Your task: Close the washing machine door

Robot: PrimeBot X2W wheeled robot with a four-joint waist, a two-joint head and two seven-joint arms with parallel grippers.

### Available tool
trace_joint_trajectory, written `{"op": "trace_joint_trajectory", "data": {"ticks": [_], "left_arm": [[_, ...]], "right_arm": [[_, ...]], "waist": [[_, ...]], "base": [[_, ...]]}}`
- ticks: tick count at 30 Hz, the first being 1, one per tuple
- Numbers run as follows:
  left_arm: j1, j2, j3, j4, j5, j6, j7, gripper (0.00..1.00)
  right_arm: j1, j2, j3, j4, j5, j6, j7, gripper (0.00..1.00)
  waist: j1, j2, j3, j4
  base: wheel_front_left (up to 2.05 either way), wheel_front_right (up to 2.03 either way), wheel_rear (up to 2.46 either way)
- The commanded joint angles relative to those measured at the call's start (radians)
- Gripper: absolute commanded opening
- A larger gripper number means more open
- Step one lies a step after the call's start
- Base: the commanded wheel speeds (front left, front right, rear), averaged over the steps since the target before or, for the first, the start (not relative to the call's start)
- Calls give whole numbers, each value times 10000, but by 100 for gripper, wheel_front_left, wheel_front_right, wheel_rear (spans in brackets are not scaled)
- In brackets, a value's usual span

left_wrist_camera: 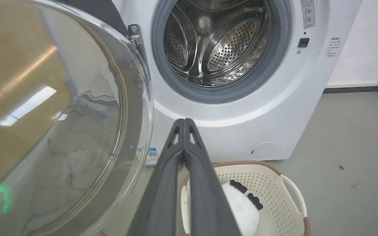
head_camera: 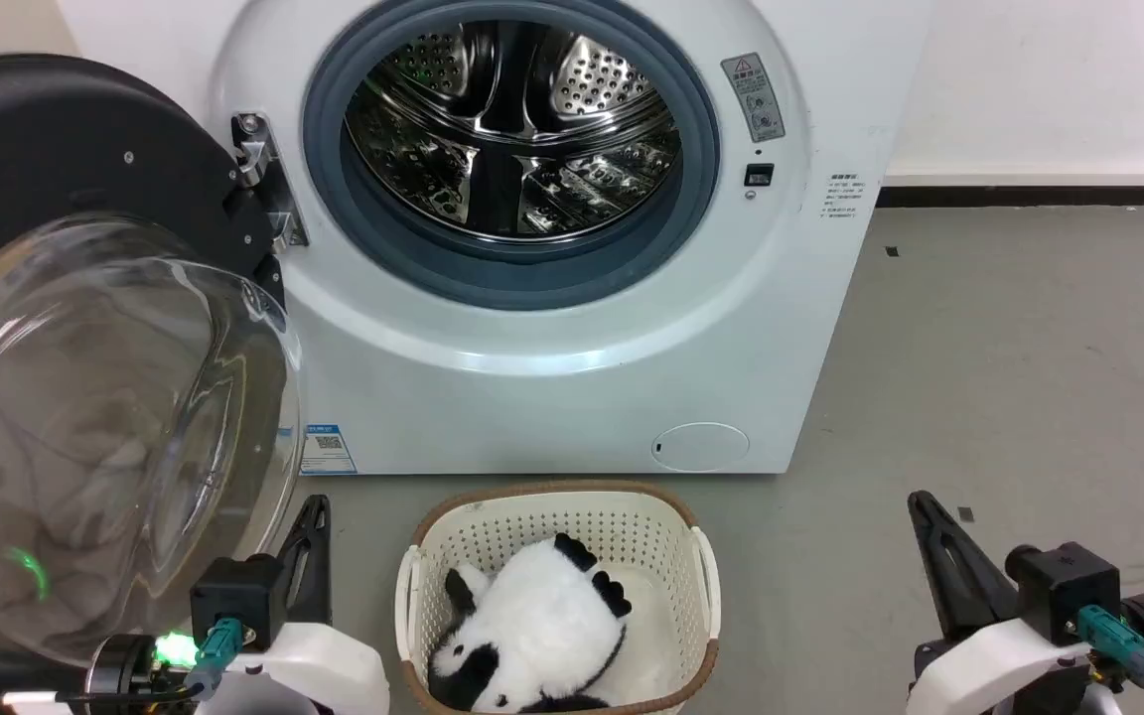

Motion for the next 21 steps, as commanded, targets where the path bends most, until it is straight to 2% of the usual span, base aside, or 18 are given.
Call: {"op": "trace_joint_trajectory", "data": {"ticks": [1, 21], "left_arm": [[0, 0, -1, 0, 0, 0, -2, 100], [35, 0, -207, 115, -92, 85, -344, 100]], "right_arm": [[0, 0, -1, 2, 2, 0, -1, 100], [166, 4, -65, 40, 394, 1, -344, 100]], "waist": [[0, 0, 0, 0], [0, 0, 7, 45]], "base": [[0, 0, 0], [0, 0, 0]]}}
